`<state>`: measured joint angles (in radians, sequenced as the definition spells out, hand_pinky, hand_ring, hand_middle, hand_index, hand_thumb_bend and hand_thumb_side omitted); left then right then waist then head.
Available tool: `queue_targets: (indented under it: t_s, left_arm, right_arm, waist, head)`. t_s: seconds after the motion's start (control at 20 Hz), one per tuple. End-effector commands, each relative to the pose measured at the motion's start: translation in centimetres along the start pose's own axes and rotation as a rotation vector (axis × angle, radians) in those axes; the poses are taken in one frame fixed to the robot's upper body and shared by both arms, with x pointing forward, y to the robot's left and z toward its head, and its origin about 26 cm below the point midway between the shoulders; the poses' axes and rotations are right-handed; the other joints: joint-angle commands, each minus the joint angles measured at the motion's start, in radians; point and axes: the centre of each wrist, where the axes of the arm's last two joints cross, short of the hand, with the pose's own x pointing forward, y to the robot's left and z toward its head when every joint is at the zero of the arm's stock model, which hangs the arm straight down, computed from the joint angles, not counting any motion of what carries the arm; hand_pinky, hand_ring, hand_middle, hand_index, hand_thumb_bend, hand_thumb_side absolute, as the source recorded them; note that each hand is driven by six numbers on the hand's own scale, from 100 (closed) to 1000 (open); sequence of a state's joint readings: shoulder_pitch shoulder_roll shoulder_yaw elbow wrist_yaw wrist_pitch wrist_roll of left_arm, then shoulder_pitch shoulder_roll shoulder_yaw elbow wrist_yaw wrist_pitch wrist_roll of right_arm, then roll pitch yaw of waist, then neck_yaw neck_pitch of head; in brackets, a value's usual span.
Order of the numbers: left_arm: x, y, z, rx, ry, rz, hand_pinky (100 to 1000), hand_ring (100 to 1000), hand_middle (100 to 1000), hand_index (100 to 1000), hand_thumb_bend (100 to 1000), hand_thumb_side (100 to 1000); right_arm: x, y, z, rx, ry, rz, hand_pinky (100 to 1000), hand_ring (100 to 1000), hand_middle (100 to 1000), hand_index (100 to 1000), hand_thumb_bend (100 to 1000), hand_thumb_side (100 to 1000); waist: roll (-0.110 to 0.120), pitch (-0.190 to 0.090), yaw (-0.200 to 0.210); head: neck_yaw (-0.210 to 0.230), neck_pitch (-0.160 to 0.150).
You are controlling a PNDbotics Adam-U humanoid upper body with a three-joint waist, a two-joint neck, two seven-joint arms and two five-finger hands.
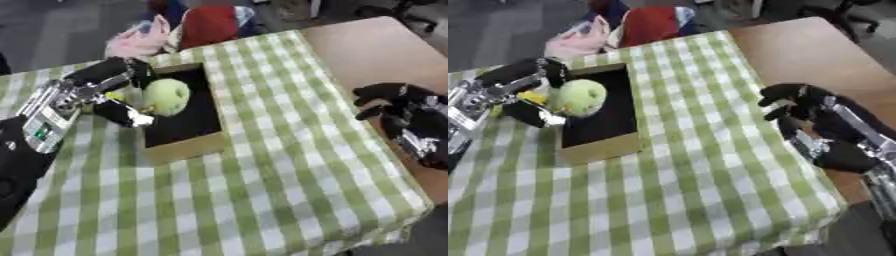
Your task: Pick up objects on the table and place them in the box.
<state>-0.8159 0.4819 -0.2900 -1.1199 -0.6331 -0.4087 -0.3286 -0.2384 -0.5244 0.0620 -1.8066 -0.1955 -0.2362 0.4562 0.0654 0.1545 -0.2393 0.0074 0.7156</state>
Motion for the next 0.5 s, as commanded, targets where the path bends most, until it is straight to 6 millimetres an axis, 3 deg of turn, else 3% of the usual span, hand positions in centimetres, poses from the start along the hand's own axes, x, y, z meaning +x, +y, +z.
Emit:
queue_targets:
  t_s: [0.05, 0.2, 0.3, 0.4, 0.5]
  left_arm:
    - [-0.4, 1.3, 0.1, 0.025, 0.010, -0.059, 675, 680, 739, 818, 683, 619]
    - [-0.6, 1.2, 0.2, 0.040, 0.021, -0.096, 711, 738, 803, 854, 824, 726]
    - [-0.7, 1.3, 0.4, 0.059, 0.025, -0.118, 711, 741, 808, 855, 835, 727]
    - [-0.9, 1.6, 0.7, 0.094, 0.035, -0.129, 703, 727, 789, 845, 798, 673]
    - [-1.4, 2.3, 1.5, 0.128, 0.056, -0.137, 699, 716, 766, 830, 677, 528]
  right_arm:
    - [0.7, -0.6, -0.3, 0.005, -0.018, 0.024, 729, 937, 719, 870, 100, 435]
    - [0.6, -0.6, -0.3, 0.007, -0.017, 0.023, 729, 937, 719, 870, 100, 436]
    - [0.6, -0.6, -0.3, 0.007, -0.018, 0.022, 729, 937, 719, 870, 100, 435]
    - [0.6, -0.6, -0.3, 0.006, -0.018, 0.022, 729, 937, 719, 870, 100, 436]
    - [0.6, -0.6, -0.2, 0.004, -0.015, 0.023, 729, 937, 719, 870, 100, 436]
  waist:
    - [-0.003, -0.013, -0.001]
    - [-0.002, -0.013, -0.001]
    - [-0.003, -0.013, -0.001]
    - [-0.004, -0.014, 0.001]
    - [-0.006, -0.015, 0.005]
  head:
    - [0.002, -0.009]
    - [0.002, -0.010]
    - [0.000, -0.011]
    - [-0.001, -0.011]
    - [-0.002, -0.010]
